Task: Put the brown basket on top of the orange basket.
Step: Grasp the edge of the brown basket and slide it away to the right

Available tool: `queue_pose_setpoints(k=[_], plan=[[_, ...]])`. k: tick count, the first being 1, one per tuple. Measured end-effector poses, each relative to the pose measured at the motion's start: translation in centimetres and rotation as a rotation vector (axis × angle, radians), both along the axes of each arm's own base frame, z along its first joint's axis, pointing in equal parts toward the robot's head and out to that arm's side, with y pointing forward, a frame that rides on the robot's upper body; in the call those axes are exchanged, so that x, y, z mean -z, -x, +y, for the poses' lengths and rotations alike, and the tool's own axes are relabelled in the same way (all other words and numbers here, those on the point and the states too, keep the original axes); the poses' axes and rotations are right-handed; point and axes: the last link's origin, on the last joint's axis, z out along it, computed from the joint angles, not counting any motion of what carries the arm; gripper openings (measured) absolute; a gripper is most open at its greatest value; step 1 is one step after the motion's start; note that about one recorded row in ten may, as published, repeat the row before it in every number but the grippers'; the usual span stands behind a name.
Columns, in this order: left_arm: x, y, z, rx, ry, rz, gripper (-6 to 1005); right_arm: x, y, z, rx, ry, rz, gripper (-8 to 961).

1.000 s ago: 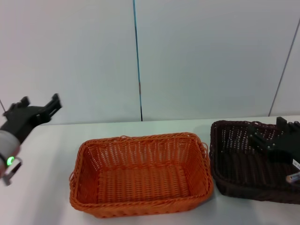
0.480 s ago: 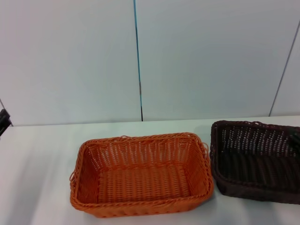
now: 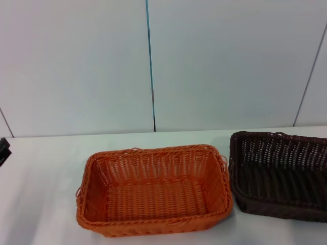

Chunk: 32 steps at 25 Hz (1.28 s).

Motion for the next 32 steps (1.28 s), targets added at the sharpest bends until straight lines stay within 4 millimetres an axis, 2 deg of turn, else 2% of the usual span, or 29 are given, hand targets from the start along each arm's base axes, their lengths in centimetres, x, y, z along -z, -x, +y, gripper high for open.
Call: queue_pose_setpoints(k=[6,9,15,17,18,25,32], plan=[[0.7,0.2,-0.3,-0.014,0.003,0.004,876,-3.2,-2.5,-0.3,0.096,-0.054,-0.006,675],[0.7,0.4,-0.5,-0.023,-0.004,-0.003,875,-4.9,-4.5,-0.2,0.169,-0.072,0.005,675],[0.9,0.5,-0.5,-0.036,-0.016,-0.008,874,-6.4,-7.4,2.0,0.274,-0.057,0.060,675],[1.0,0.4,-0.5,-0.034,-0.015,-0.005,874,-5.9,-7.8,3.7,0.262,-0.028,0.050,675],[1.1,0.3,-0.5,-0.033,-0.014,-0.001,874,-5.9,-7.8,3.7,0.262,-0.028,0.050,675],[1.3,0.0,-0.3,-0.025,-0.012,0.007,874,-3.8,-7.2,7.5,0.216,0.041,0.049,674],[1.1,-0.1,-0.1,-0.025,-0.020,0.007,874,-1.1,-8.9,9.0,0.285,0.119,-0.048,674]])
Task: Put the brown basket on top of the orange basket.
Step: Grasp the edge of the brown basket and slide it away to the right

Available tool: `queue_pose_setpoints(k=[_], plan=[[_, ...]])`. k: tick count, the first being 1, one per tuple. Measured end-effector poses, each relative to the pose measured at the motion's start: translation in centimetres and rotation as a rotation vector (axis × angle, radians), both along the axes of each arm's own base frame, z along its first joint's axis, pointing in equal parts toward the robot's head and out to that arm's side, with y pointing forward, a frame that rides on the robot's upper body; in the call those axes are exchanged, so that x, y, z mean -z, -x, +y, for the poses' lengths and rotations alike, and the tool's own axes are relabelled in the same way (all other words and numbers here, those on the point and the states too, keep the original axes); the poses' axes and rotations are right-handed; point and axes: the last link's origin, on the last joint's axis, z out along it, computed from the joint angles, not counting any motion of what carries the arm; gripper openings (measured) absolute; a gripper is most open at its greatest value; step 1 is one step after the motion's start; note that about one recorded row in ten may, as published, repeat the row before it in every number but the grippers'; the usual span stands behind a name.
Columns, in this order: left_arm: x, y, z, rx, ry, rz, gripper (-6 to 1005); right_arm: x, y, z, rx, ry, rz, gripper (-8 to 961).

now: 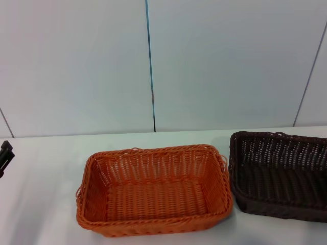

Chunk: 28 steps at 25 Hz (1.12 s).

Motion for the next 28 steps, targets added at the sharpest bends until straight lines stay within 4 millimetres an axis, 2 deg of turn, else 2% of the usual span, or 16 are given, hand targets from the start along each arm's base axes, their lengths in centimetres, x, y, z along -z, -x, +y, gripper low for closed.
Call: queue_pose_setpoints(k=[5,17,28], plan=[[-0.2,-0.1,0.3,0.001,-0.004,0.001,874,1.0,-0.9,0.3,0.032,0.023,-0.018,674],[-0.1,-0.2,0.5,0.002,0.002,0.014,874,3.0,-0.7,2.0,0.014,0.033,-0.022,674],[0.0,0.0,0.5,-0.015,0.016,0.015,875,4.3,-1.5,2.7,0.033,0.061,-0.053,673]])
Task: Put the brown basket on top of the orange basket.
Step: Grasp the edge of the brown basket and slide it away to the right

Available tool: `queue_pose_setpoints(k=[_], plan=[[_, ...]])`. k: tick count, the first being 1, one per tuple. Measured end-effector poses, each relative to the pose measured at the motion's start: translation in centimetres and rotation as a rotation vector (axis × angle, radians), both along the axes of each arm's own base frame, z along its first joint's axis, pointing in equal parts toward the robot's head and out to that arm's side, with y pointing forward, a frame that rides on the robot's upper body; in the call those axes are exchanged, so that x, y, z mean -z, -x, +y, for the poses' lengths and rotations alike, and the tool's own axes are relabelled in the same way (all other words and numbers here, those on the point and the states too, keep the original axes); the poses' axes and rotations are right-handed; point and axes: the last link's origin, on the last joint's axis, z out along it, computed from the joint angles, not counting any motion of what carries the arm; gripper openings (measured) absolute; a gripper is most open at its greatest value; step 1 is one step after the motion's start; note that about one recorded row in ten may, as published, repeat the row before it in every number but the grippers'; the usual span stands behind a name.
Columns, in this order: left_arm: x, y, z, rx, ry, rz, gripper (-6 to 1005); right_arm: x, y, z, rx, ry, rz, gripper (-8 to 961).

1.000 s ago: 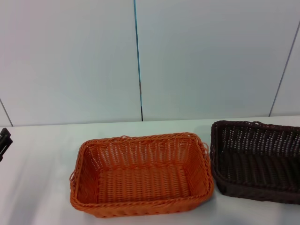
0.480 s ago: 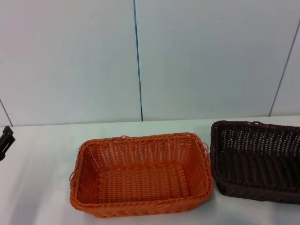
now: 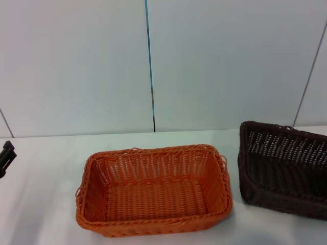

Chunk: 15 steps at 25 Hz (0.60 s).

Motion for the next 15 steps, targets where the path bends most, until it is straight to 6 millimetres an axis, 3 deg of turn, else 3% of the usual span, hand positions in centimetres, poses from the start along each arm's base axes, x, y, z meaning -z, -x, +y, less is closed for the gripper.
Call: queue_pose_setpoints(k=[9,15], plan=[[-0.05,-0.48,0.36,0.003,0.009,0.020,875,0.05,-0.11,-0.03,0.005,-0.011,0.005,673],[-0.44,-0.87,0.38,0.015,-0.001,0.025,875,0.28,-0.83,-0.85,0.032,-0.029,0.029,624]])
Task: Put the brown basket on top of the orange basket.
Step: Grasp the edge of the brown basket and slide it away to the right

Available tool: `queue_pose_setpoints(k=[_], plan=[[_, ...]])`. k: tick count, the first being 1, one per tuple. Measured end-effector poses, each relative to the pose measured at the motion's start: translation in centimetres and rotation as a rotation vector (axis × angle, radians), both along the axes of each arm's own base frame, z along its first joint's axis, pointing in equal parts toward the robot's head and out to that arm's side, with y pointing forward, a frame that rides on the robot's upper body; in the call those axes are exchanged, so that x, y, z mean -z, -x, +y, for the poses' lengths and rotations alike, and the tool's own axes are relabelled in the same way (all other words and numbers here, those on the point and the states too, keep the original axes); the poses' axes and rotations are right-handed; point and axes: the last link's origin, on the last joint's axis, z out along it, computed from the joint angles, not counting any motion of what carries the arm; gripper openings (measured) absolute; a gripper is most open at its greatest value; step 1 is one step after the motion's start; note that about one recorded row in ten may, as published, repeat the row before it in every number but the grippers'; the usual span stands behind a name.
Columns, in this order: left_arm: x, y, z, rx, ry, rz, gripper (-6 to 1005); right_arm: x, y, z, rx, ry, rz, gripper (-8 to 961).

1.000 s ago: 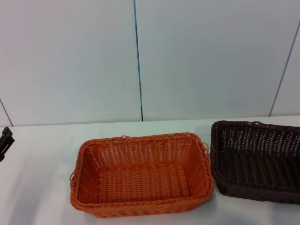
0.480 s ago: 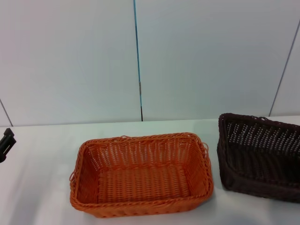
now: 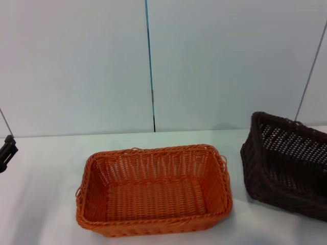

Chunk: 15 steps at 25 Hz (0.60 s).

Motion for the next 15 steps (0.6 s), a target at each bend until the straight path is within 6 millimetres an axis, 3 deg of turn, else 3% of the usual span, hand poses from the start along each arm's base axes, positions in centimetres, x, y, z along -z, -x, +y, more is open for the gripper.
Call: queue_pose_setpoints(k=[7,15], plan=[[-0.2,-0.3,0.1,0.005,-0.001,0.005,875,-0.3,-1.4,-1.2,0.039,-0.034,0.014,543],[0.0,-0.5,0.2,0.009,0.000,0.019,875,-1.8,-0.5,-0.9,0.021,-0.015,-0.019,477]])
